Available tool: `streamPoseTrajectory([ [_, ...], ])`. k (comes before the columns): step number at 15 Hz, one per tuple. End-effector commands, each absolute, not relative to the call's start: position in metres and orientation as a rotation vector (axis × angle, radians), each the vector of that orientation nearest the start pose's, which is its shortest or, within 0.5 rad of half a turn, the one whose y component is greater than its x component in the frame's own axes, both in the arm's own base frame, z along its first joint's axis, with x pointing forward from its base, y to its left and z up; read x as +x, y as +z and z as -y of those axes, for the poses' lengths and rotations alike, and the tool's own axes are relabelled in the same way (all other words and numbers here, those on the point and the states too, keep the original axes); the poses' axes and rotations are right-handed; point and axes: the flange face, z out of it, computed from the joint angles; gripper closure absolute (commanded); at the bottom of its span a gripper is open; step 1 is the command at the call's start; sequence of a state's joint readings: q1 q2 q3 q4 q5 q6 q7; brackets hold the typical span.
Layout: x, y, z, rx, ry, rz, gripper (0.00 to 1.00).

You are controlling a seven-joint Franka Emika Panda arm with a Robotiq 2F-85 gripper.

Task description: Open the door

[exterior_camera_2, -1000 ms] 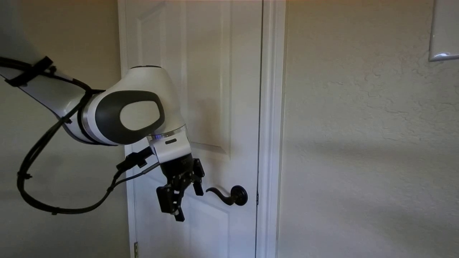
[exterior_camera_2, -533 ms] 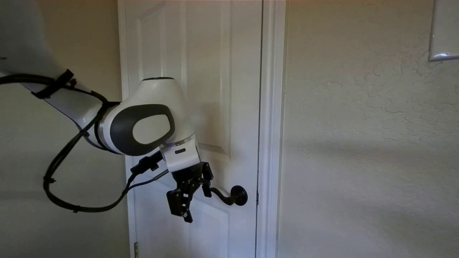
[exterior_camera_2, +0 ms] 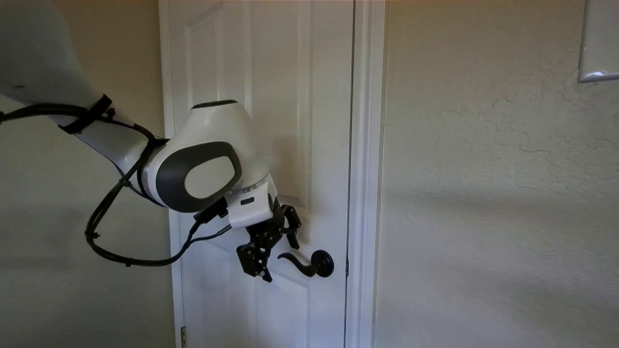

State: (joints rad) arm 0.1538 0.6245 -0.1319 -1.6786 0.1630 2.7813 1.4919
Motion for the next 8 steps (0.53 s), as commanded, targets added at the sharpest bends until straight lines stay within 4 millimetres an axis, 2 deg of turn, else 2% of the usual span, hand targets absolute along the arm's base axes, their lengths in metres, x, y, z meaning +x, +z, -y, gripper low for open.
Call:
streamPoseTrajectory([
  [1, 0.729, 0.284, -0.031, -1.836, -0.448, -1.965, 0.0],
  [5, 0.742, 0.266, -0.042, -1.833, -0.436, -1.944, 0.0],
  [6, 0.746, 0.263, -0.044, -1.838, -0.444, -1.937, 0.05],
  [7, 0.749, 0.262, -0.045, -1.841, -0.457, -1.929, 0.26],
  [8, 0.752, 0.262, -0.045, -1.843, -0.476, -1.918, 0.29],
])
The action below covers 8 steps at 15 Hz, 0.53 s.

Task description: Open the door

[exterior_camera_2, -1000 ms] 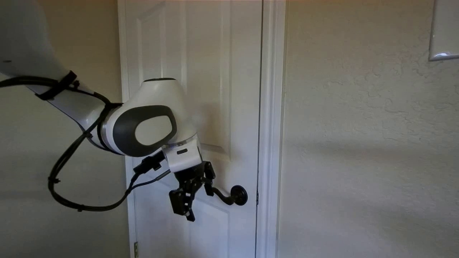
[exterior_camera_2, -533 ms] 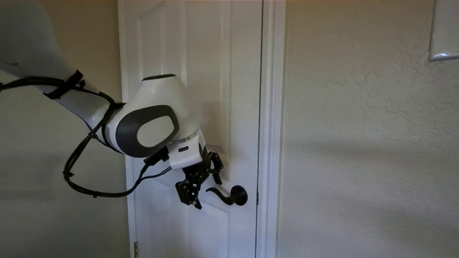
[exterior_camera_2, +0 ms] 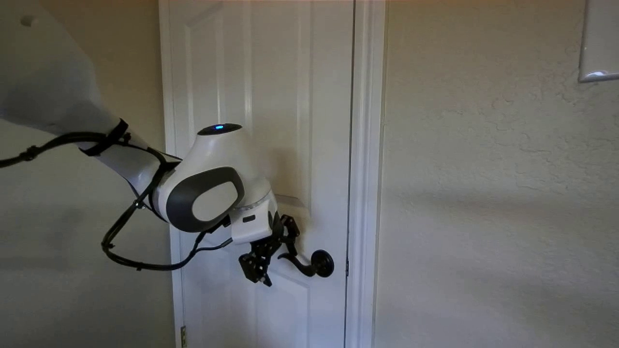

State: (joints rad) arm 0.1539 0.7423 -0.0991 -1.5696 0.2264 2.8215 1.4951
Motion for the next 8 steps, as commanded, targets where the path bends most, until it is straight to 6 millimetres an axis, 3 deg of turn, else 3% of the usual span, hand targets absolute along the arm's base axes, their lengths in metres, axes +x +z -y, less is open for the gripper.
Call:
streamPoseTrajectory([
  [1, 0.7531, 0.2643, -0.0457, -1.846, -0.5, -1.91, 0.3],
  [8, 0.7535, 0.2734, -0.0458, -1.814, -0.583, -1.885, 0.76],
])
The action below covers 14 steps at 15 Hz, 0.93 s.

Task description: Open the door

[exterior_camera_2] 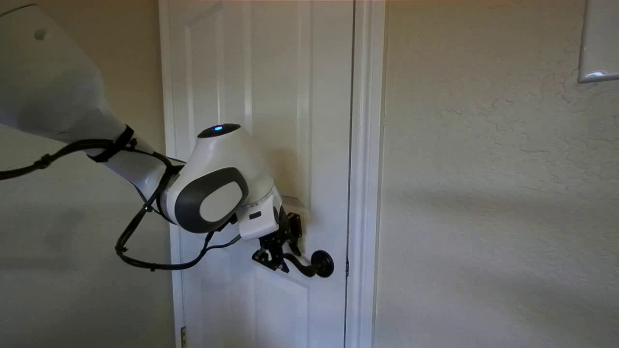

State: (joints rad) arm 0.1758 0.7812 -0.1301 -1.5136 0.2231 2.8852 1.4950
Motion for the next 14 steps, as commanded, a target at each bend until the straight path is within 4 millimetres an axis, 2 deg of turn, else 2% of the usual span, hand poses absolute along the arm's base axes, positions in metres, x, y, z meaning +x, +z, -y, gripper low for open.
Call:
streamPoseTrajectory([
  [1, 0.754, 0.272, -0.047, -1.807, -0.582, -1.885, 0.82],
  [2, 0.754, 0.271, -0.048, -1.804, -0.578, -1.884, 0.89],
  [4, 0.757, 0.264, -0.051, -1.797, -0.576, -1.887, 0.92],
  [5, 0.758, 0.26, -0.052, -1.794, -0.572, -1.892, 0.88],
  [7, 0.761, 0.25, -0.055, -1.818, -0.572, -1.896, 0.88],
  [12, 0.763, 0.204, -0.058, -1.959, -0.569, -1.916, 0.88],
  [14, 0.763, 0.194, -0.059, -2.019, -0.585, -1.904, 0.88],
])
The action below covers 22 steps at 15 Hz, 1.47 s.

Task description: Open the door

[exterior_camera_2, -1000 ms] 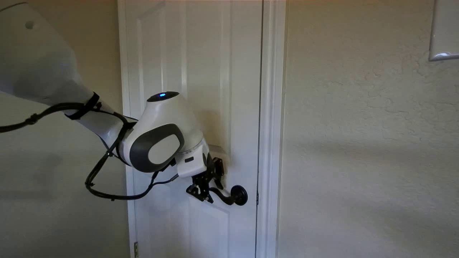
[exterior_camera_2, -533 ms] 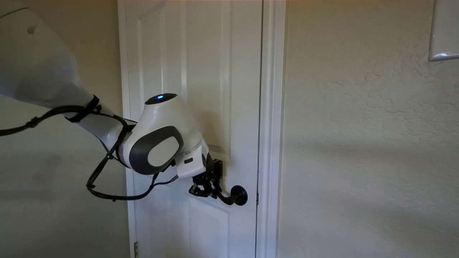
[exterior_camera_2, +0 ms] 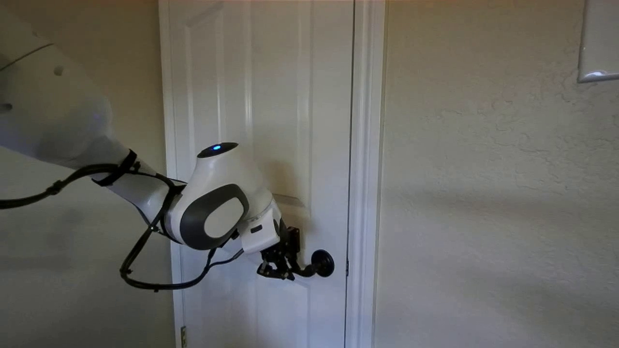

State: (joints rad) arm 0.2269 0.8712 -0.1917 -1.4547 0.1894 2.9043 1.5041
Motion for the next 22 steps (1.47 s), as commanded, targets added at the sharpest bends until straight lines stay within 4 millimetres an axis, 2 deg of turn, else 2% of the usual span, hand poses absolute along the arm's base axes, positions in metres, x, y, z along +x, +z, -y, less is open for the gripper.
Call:
streamPoseTrajectory([
  [1, 0.761, 0.195, -0.061, -2.042, -0.589, -1.892, 0.88],
  [5, 0.743, 0.203, -0.07, -2.098, -0.559, -1.846, 0.88],
  [10, 0.724, 0.169, -0.059, -2.179, -0.512, -1.869, 0.88],
  [17, 0.696, 0.2, -0.087, -2.24, -0.416, -1.719, 0.88],
  [22, 0.669, 0.223, -0.087, -2.264, -0.32, -1.669, 0.89],
])
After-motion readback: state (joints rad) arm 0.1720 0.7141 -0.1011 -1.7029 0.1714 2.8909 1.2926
